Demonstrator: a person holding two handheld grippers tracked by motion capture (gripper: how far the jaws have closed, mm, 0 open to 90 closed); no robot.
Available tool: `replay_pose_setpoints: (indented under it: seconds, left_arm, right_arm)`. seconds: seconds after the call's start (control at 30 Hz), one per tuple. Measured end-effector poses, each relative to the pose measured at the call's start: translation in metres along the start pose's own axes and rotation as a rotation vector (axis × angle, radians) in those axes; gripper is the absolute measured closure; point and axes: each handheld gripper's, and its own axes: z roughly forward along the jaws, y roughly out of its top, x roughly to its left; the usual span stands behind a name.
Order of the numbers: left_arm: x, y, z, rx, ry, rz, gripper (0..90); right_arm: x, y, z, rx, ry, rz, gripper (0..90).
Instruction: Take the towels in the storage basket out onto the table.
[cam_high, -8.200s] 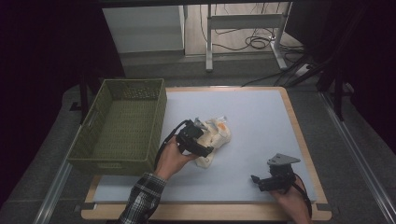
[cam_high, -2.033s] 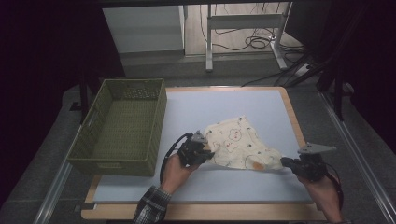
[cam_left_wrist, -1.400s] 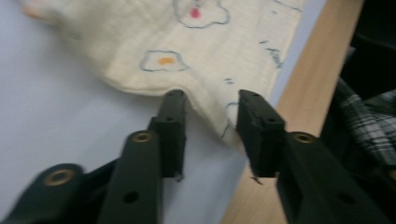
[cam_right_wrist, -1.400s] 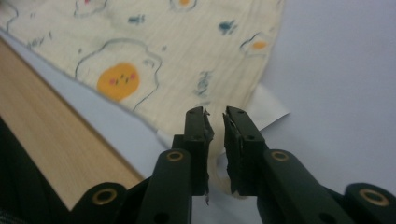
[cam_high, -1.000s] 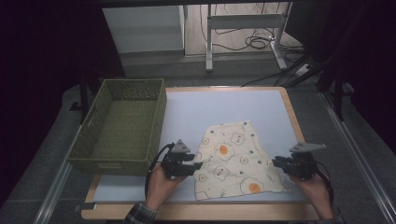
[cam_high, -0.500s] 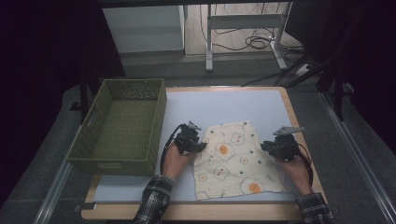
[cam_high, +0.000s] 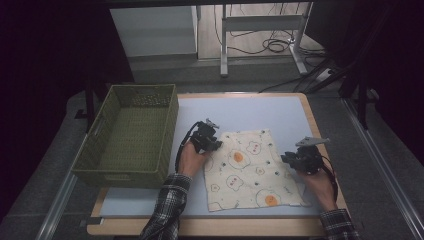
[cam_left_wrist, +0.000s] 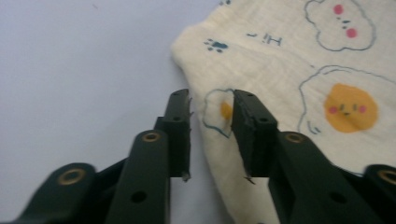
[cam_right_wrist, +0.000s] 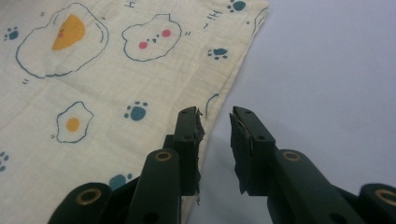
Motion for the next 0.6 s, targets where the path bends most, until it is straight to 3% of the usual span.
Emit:
replay_pose_setpoints:
  seconds: [0.07, 0.1, 0.13, 0.17, 0.2, 0.27, 0.33, 0.47, 0.6]
  left_arm:
    - [-0.001, -0.002, 0.005, 0.04, -0.029, 0.012, 68.1]
    - [-0.004, -0.003, 0.006, 0.05, -0.015, 0.037, 73.7]
    - [-0.005, -0.003, 0.004, 0.042, -0.008, 0.043, 84.2]
    - [-0.006, -0.002, 0.002, 0.033, -0.014, 0.034, 86.8]
    - [-0.008, 0.0, -0.002, 0.021, -0.018, 0.03, 87.2]
    - [-0.02, 0.007, -0.012, -0.004, 0.011, 0.064, 87.4]
    - [-0.035, 0.014, -0.023, -0.034, -0.009, 0.102, 87.2]
    - [-0.07, 0.021, -0.032, -0.043, -0.103, 0.183, 85.7]
    - [-0.104, 0.015, -0.01, 0.019, -0.217, 0.233, 82.7]
  right_arm:
    - [-0.001, -0.001, 0.0, -0.001, 0.0, 0.001, 71.4]
    - [-0.001, -0.001, 0.0, 0.0, -0.001, 0.003, 71.3]
    - [-0.001, -0.001, 0.0, -0.001, 0.0, 0.004, 71.3]
    - [-0.001, -0.001, 0.0, -0.002, 0.0, 0.004, 71.2]
    - [-0.001, -0.001, -0.001, -0.004, 0.0, 0.003, 71.1]
    - [-0.001, -0.002, -0.003, -0.004, -0.001, -0.002, 70.7]
    - [0.0, -0.004, -0.007, -0.007, -0.004, -0.007, 70.3]
    - [-0.003, -0.01, -0.016, -0.017, -0.014, 0.002, 69.9]
    - [-0.009, -0.018, -0.022, -0.019, -0.024, 0.023, 69.2]
